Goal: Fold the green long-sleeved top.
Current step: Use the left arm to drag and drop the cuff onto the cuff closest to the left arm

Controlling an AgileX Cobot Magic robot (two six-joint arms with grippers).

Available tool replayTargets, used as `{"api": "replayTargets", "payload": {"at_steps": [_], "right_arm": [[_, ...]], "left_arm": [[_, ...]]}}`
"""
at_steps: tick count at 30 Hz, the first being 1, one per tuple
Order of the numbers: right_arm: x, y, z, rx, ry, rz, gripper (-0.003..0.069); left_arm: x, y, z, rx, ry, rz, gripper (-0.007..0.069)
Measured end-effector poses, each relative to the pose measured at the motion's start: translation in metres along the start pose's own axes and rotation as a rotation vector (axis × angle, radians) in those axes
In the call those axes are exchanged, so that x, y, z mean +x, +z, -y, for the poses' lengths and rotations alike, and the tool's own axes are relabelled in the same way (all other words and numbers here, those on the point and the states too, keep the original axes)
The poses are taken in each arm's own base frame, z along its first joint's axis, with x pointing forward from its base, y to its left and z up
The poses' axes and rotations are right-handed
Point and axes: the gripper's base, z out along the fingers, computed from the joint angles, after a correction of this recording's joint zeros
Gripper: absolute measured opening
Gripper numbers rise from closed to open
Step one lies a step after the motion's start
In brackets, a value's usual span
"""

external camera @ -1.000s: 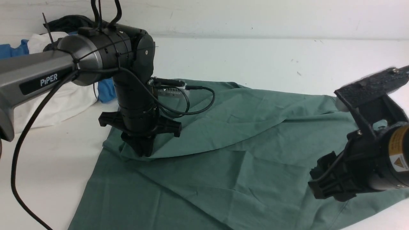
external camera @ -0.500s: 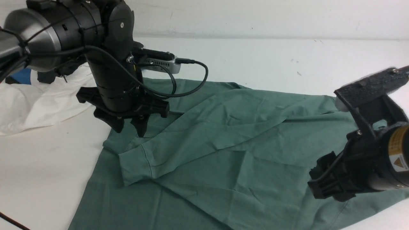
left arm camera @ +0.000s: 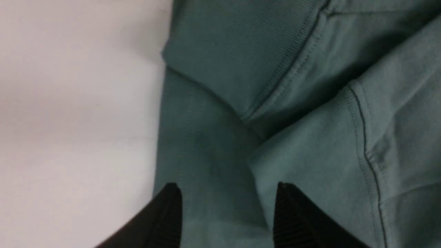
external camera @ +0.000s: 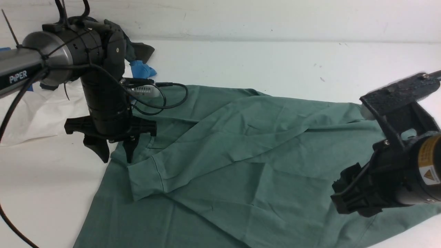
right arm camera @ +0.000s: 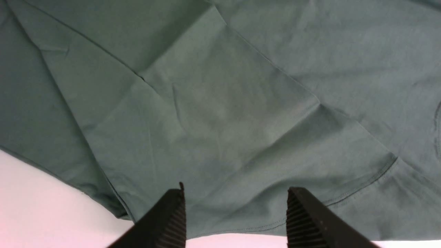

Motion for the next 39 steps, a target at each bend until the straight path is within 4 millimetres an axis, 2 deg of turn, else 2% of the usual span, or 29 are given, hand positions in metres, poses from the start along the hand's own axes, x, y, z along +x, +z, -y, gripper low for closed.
{"api": "replayTargets", "payload": {"at_steps": [6,10,14,15,17,19,23,26,29,31,35,39], "right_arm": [[0.0,0.0,0.0,-0.003,0.002,0.001,0.0377],[0.0,0.0,-0.001,-0.006,0.004,0.0,0.0377],[0.0,0.0,-0.001,-0.007,0.005,0.0,0.0377],[0.0,0.0,-0.001,-0.007,0.005,0.0,0.0377],[0.0,0.0,-0.001,-0.007,0.005,0.0,0.0377],[0.0,0.0,-0.001,-0.007,0.005,0.0,0.0377],[0.0,0.0,-0.001,-0.007,0.005,0.0,0.0377],[0.0,0.0,-0.001,-0.007,0.005,0.0,0.0377],[0.0,0.0,-0.001,-0.007,0.005,0.0,0.0377],[0.0,0.0,-0.001,-0.008,0.006,0.0,0.0377],[0.0,0.0,-0.001,-0.008,0.006,-0.001,0.0377],[0.0,0.0,-0.001,-0.008,0.006,-0.001,0.0377]], "left_arm": [[-0.004,0.029,0.006,0.015,-0.002,-0.074,0.0344],[-0.006,0.035,0.007,0.016,0.052,-0.078,0.0309],[-0.006,0.034,0.007,0.02,0.116,-0.072,0.0084],[-0.007,0.035,0.007,0.021,0.121,-0.069,0.0046],[-0.007,0.035,0.007,0.021,0.123,-0.067,0.0024],[-0.008,0.032,0.008,0.023,0.126,-0.062,0.0004],[-0.011,0.016,0.008,0.036,0.127,-0.012,-0.0003],[-0.009,0.001,0.005,0.024,0.133,0.028,-0.0003],[-0.004,-0.025,0.0,0.018,0.134,0.098,-0.0003],[-0.002,-0.033,-0.002,0.016,0.133,0.116,-0.0003],[-0.001,-0.039,-0.005,-0.006,0.127,0.138,-0.0003],[-0.001,-0.036,-0.008,-0.041,0.113,0.136,-0.0003]]}}
